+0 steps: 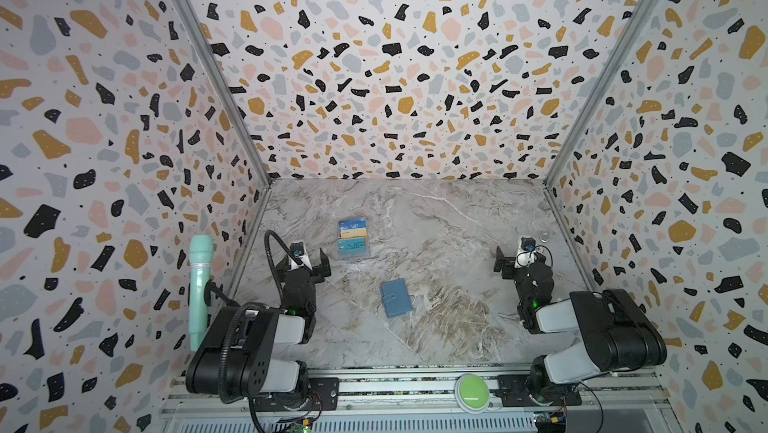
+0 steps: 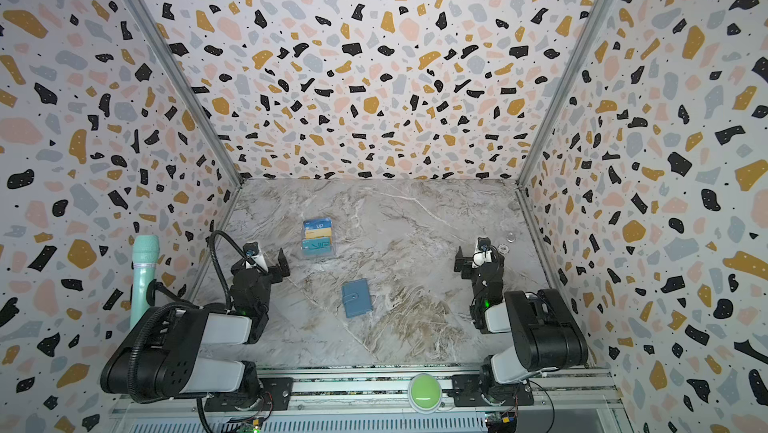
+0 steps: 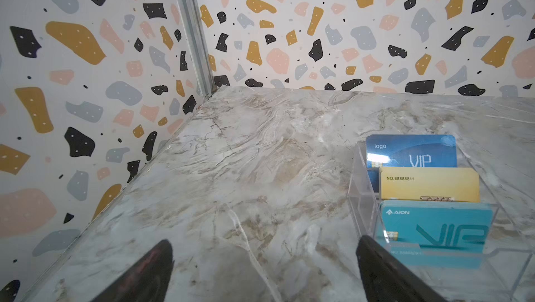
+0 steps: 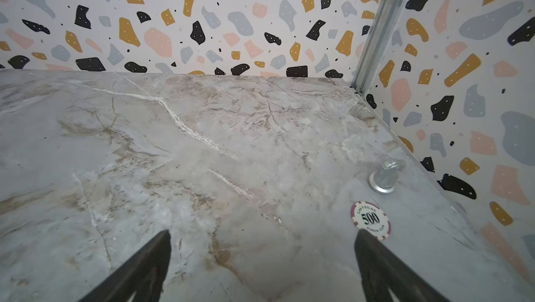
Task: Take the credit cards out of the card holder
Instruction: Pick up the card holder from the center of the table.
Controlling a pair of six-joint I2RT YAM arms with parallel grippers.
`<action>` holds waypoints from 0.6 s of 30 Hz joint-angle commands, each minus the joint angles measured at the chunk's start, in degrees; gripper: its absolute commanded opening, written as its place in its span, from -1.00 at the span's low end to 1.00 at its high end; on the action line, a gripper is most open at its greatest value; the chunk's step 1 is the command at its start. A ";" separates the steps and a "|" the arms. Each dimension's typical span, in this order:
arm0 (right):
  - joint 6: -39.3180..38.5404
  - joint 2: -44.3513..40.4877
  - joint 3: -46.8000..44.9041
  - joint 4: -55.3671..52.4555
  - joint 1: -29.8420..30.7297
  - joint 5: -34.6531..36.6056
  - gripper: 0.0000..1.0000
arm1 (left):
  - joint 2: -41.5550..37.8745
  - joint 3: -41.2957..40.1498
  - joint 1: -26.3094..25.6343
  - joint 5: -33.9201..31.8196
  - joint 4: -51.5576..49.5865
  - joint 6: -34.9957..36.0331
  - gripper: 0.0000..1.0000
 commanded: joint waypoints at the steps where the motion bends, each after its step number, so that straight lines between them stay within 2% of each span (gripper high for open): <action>1: -0.49 -0.71 0.83 1.16 0.18 0.68 0.98 | -0.54 1.26 -0.17 -0.45 1.81 -0.27 1.00; 18: -0.35 -0.64 1.02 0.80 0.17 0.57 0.98 | -0.54 1.26 -0.17 -0.33 1.73 -0.31 0.99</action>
